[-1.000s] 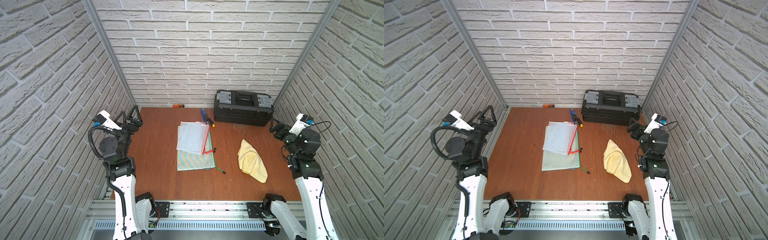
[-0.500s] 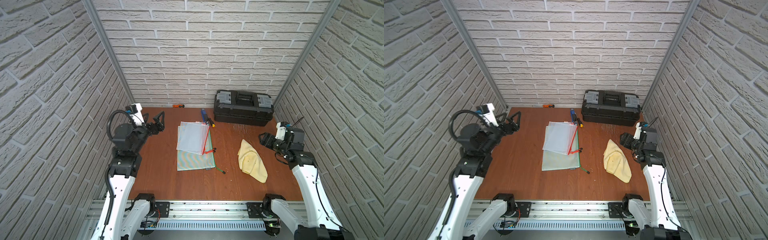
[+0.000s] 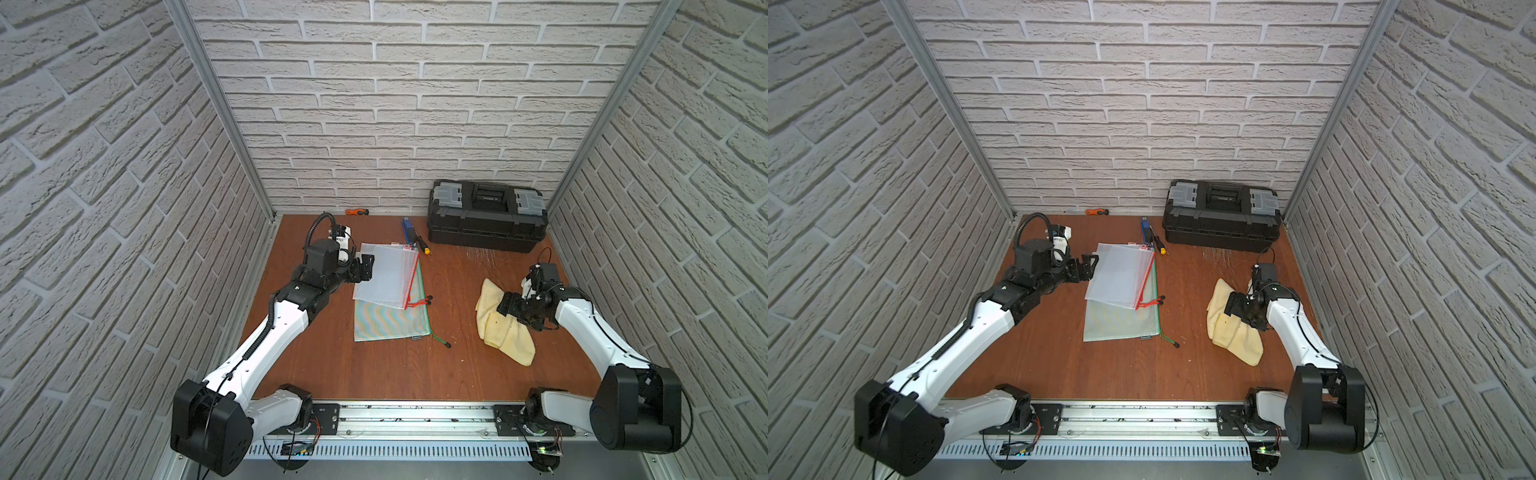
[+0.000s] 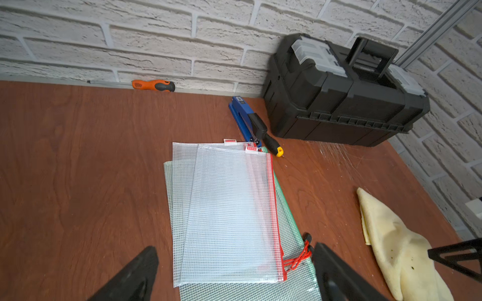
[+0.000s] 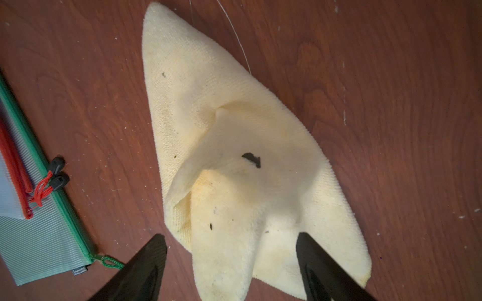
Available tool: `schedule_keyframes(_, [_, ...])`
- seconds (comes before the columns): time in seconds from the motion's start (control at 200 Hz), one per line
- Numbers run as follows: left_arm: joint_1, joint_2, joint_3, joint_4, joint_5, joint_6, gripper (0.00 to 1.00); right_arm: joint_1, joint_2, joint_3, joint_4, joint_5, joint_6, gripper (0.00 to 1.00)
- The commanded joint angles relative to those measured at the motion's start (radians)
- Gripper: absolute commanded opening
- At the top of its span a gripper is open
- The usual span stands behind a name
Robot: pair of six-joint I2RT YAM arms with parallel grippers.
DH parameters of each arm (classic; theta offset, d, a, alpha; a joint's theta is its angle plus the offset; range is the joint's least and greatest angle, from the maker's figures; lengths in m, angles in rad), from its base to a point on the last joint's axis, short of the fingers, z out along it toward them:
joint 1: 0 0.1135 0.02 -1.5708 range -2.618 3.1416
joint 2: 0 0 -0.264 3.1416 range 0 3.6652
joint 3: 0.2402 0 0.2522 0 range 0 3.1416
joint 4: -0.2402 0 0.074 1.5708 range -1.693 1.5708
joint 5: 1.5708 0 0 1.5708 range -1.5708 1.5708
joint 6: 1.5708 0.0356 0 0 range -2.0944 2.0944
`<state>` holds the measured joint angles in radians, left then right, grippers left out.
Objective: Wipe the document bag
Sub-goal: Pick up the cleaning item at the center of the board.
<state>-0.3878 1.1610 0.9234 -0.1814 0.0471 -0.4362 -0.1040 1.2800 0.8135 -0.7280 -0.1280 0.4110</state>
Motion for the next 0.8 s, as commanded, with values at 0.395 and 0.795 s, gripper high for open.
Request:
schedule_keyframes(0.395, [-0.008,0.087,-0.018,0.098,-0.01,-0.027,0.93,0.025,0.2,0.052,0.18,0.083,-0.012,0.78])
schedule_keyframes(0.795, [-0.009,0.234,0.017,0.092,-0.007,-0.013,0.88,0.058,0.303,0.056,0.167,0.136,-0.038,0.17])
